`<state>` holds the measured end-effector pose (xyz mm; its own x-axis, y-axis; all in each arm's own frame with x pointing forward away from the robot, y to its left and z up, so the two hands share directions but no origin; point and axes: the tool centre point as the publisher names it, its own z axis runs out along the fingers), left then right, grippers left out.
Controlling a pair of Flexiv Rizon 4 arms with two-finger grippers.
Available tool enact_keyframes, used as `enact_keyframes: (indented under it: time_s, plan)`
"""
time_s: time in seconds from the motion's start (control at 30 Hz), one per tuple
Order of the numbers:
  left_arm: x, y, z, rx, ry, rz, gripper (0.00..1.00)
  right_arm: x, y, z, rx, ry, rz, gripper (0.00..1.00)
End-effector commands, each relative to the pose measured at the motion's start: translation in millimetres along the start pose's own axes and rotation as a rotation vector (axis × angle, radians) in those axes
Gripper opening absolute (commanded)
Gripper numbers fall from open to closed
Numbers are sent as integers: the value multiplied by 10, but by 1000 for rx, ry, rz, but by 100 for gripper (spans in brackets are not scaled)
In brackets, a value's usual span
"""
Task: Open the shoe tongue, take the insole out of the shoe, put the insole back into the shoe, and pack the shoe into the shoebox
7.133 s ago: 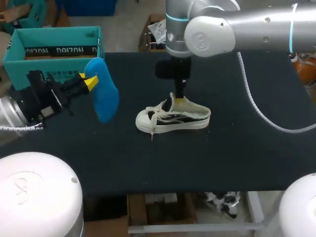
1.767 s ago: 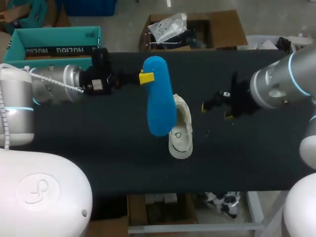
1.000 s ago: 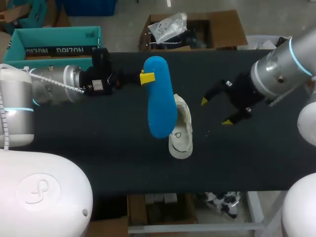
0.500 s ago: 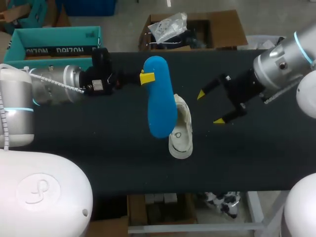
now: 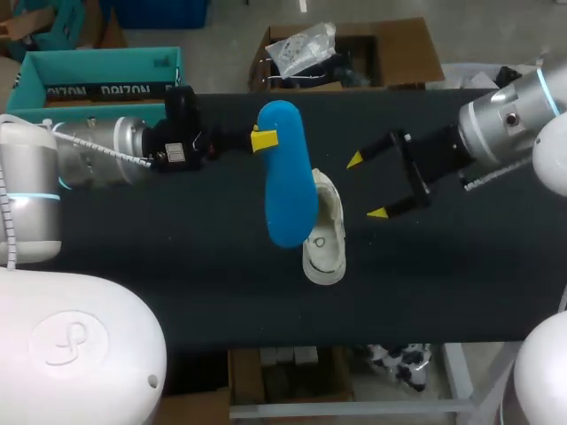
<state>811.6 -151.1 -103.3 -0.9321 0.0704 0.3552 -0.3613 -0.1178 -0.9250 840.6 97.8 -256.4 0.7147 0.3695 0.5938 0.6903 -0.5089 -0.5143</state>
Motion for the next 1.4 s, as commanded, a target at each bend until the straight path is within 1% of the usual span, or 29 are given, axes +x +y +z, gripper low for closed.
enact_keyframes:
  time_s: [0.03,0.07,0.1,0.17,0.2,0.23,0.27,0.3,0.73,0.77,0.8,0.87,0.93,0.97,1.03,1.17,1.2,1.23,1.3,1.37,1.4]
  plan:
    - [9,5,6,2,-4,1,0,-147,80,114,60,137,81,100]
    - [9,5,6,2,-4,1,0,-155,80,133,65,148,109,100]
    - [9,5,6,2,-4,1,0,-157,75,143,42,154,129,100]
    - [9,5,6,2,-4,1,0,-159,61,150,52,195,182,100]
    - [9,5,6,2,-4,1,0,-160,43,141,43,222,206,100]
    - [9,5,6,2,-4,1,0,-159,28,130,33,232,230,100]
    - [9,5,6,2,-4,1,0,-154,9,127,30,220,254,100]
    - [9,5,6,2,-4,1,0,-148,-20,128,19,225,257,100]
    - [9,5,6,2,-4,1,0,-148,-20,128,19,225,257,100]
    - [9,5,6,2,-4,1,0,-121,16,144,41,225,297,100]
    - [9,5,6,2,-4,1,0,-105,46,160,45,214,318,100]
    - [9,5,6,2,-4,1,0,-91,61,170,83,229,350,100]
    - [9,5,6,2,-4,1,0,-90,63,174,101,231,376,100]
    - [9,5,6,2,-4,1,0,-94,66,172,125,240,388,100]
    - [9,5,6,2,-4,1,0,-108,57,152,132,248,401,100]
    - [9,5,6,2,-4,1,0,-134,28,112,174,256,417,100]
    - [15,24,15,0,12,9,0,-145,20,107,181,251,415,100]
    - [19,52,29,3,1,44,0,-158,17,111,198,246,417,100]
    - [25,103,52,-1,17,86,0,-190,10,114,221,245,420,100]
    - [36,143,65,7,36,146,0,-221,7,114,251,243,424,100]
    - [37,155,72,19,39,157,0,-237,7,112,270,240,435,100]
